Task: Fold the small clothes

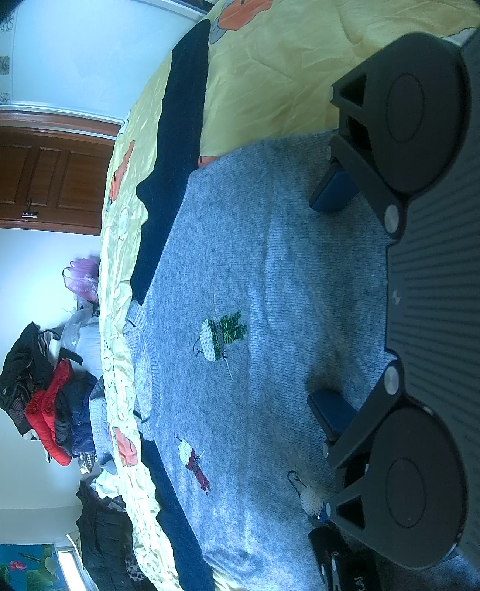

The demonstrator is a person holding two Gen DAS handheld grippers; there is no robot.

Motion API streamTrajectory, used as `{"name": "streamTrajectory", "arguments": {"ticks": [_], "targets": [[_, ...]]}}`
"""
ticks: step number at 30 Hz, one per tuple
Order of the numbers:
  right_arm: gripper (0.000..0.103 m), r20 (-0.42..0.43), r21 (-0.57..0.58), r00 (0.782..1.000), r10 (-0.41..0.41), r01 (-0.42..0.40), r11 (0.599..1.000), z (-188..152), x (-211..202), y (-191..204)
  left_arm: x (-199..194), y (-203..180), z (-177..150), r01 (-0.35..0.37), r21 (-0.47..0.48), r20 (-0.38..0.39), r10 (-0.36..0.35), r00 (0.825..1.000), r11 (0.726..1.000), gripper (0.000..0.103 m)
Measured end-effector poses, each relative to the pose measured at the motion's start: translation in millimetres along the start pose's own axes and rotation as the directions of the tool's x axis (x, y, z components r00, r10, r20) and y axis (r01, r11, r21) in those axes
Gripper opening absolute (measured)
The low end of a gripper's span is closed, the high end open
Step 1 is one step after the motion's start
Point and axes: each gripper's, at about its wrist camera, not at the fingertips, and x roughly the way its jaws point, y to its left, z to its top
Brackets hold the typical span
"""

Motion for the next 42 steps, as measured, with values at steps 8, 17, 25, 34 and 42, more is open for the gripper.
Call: {"name": "streamTrajectory", "arguments": {"ticks": [8,17,25,34,42], "targets": [[0.103,0.000,-0.001,1.000,-0.001,0.001,1.000,-1.0,-1.1,-1.0,0.1,-0.2,-0.1,0.000,0.000,0.000,0.000,1.000,1.000,0.103],[0.103,0.000,-0.001,1.000,-0.002,0.002,1.000,-1.2,-1.1,-1.0,0.2,-0.2,-0.3,0.000,-0.001,0.001,0.000,1.000,1.000,0.103],[0.103,0.000,-0.002,1.000,-0.002,0.002,1.000,-1.4,-0.9,-1.2,-0.4,-0.4,-0.9,-0.001,-0.001,0.002,0.001,1.000,1.000,0.103],[0.103,0.000,-0.004,1.000,0.001,-0.001,1.000,-1.5,-1.9,-1.4,-0.9,-0.4,-1.2,-0.002,-0.002,0.002,0.002,1.000,1.000,0.103],[0.103,0.001,-0.003,1.000,-0.003,0.003,1.000,-3.3,-3.2,-1.5,-1.8,-0.2,-1.4,0.000,0.000,0.002,0.000,1.000,1.000,0.103]]}}
